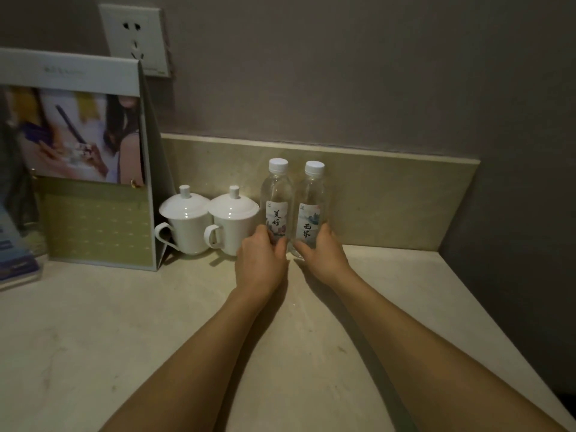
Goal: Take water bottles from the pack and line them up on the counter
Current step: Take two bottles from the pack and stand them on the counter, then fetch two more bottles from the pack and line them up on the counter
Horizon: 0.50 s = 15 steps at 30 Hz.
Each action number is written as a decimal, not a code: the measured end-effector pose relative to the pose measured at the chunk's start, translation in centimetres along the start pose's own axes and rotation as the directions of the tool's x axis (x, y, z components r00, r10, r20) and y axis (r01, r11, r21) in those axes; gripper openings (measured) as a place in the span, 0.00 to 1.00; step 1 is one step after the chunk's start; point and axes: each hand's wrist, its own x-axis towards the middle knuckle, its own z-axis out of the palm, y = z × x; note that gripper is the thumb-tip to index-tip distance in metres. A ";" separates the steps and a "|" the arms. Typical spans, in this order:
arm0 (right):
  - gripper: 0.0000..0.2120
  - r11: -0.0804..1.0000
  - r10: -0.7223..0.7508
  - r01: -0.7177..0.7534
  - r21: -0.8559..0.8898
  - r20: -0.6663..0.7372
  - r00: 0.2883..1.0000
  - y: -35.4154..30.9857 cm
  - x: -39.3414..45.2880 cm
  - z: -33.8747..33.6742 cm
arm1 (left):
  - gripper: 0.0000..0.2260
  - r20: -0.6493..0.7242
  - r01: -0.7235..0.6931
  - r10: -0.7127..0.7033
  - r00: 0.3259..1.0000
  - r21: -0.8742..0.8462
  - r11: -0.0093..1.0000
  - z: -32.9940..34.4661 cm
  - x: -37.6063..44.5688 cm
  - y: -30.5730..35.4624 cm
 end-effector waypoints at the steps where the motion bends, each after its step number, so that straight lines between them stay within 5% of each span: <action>1: 0.36 1.000 -0.002 0.002 0.016 0.009 1.000 0.1 -0.3 -0.3 | 0.10 -0.009 -0.014 0.013 1.000 -0.010 1.000 -0.3 -0.3 0.2; 9: 0.08 0.991 -0.031 0.059 0.122 -0.215 0.976 0.1 -4.5 -6.3 | 0.13 0.125 -0.062 0.102 0.987 -0.289 0.955 -1.0 -3.2 4.8; 15: 0.10 0.973 -0.077 0.130 0.193 -0.260 0.963 1.1 -8.9 -11.4 | 0.16 0.239 -0.020 0.133 0.962 -0.423 0.906 -0.8 -7.2 8.9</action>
